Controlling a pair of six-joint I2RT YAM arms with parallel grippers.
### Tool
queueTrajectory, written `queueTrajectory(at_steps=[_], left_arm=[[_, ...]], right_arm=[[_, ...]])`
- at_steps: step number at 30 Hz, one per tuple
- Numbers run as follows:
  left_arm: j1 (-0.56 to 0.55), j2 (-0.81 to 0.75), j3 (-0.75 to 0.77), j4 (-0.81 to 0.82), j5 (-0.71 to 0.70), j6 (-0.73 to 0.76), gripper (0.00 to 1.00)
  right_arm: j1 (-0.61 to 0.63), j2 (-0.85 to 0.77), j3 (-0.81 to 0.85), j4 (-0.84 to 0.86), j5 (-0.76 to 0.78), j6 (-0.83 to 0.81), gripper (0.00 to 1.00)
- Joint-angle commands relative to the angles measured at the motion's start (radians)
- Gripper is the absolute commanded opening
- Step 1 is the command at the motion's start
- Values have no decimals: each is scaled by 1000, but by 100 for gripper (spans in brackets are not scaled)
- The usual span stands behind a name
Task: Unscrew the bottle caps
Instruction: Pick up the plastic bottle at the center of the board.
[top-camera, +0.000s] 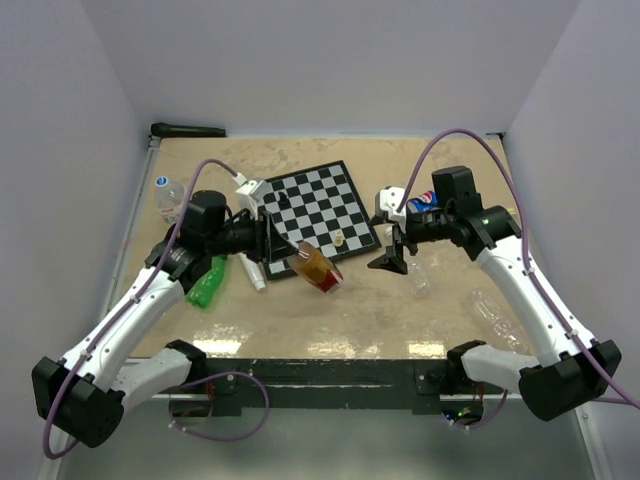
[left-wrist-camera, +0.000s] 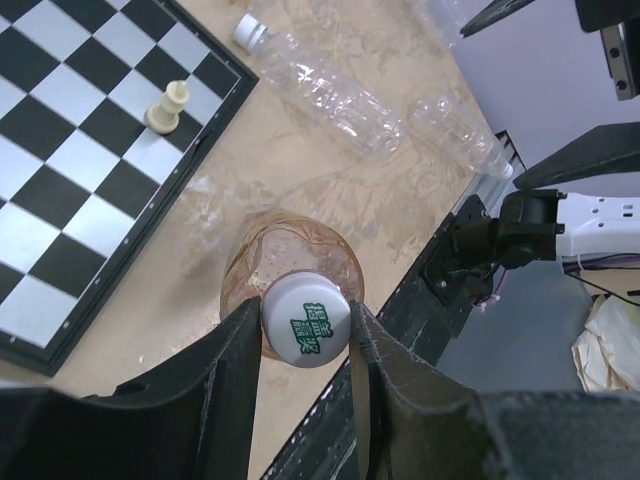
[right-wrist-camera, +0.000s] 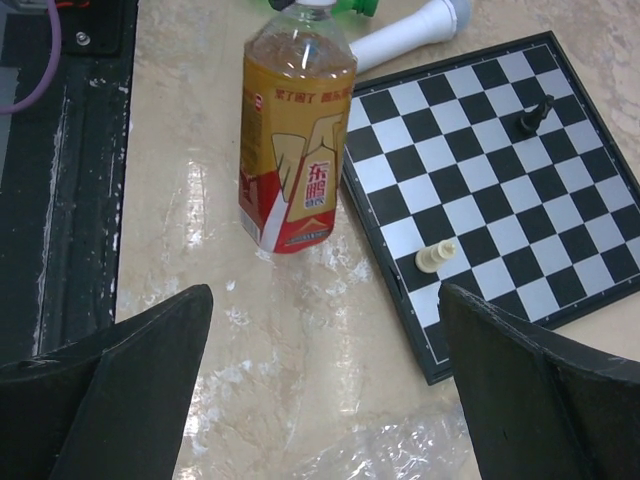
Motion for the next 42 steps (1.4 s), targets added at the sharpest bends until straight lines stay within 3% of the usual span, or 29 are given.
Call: queueTrajectory(at_steps=[1, 12, 29, 33, 38, 42], left_arm=[[-43, 47, 2, 227, -10, -57, 0], [-176, 220, 97, 387, -28, -80, 0], [-203, 236, 87, 562, -42, -169, 0], [-203, 234, 74, 585, -28, -181, 0], [-203, 226, 54, 606, -24, -185, 0], [-203, 211, 41, 615, -34, -181, 0]], right_arm=[[-1, -7, -12, 27, 7, 48, 98], [1, 79, -43, 168, -7, 202, 98], [39, 188, -107, 213, -137, 150, 98], [44, 205, -98, 202, -160, 131, 94], [48, 217, -86, 168, -188, 91, 76], [48, 214, -63, 151, -185, 79, 32]])
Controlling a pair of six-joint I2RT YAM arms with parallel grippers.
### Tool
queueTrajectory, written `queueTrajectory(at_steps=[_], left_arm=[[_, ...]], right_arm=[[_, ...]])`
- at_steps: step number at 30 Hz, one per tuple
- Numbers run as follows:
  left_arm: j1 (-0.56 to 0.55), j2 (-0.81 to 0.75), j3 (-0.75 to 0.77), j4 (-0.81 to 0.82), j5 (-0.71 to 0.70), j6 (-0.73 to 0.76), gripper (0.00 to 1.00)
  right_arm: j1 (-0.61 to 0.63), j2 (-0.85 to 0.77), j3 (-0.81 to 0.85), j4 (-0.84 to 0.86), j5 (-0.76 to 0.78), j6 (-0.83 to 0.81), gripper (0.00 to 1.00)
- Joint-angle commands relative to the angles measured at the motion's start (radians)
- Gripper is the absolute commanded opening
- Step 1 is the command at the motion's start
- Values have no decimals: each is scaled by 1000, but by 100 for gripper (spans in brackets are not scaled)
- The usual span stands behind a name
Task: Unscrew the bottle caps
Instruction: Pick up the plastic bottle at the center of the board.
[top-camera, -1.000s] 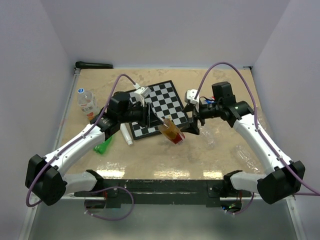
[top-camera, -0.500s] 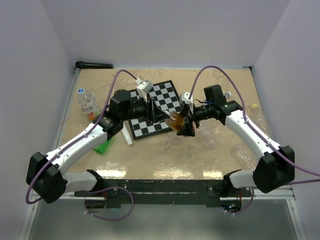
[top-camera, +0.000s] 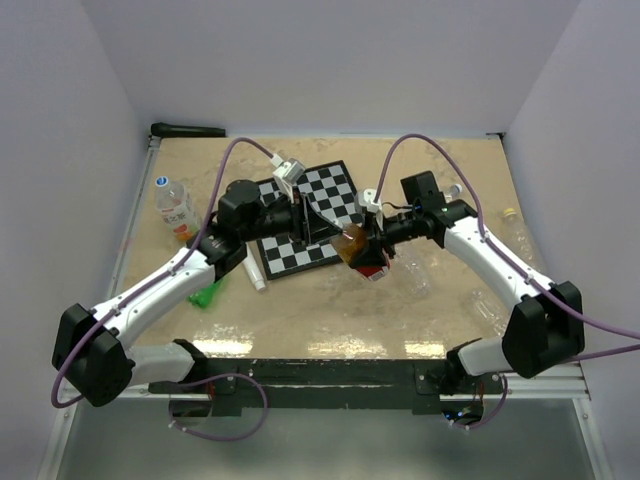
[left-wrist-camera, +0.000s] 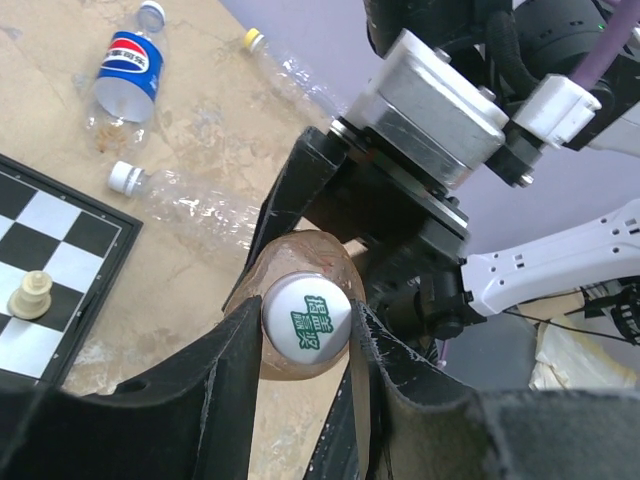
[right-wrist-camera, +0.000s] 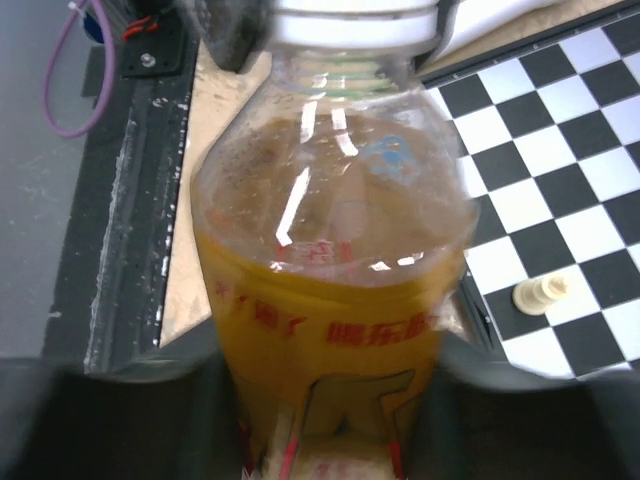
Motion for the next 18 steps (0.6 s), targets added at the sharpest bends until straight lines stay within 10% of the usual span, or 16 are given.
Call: queueTrajectory(at_steps=[1, 4, 11, 18], left_arm=[[-3, -35, -15, 77, -9, -3, 0], [-2, -64, -29, 65, -32, 23, 0], [11, -205, -1, -180, -166, 205, 73], [12, -370, -1, -385, -288, 483, 90]], right_arm=[[7, -8, 47, -29, -43, -38, 23], [7, -25, 41, -19, -20, -31, 11], [7, -82, 0, -2, 64, -32, 10], [7, -112, -22, -48, 153, -130, 10]])
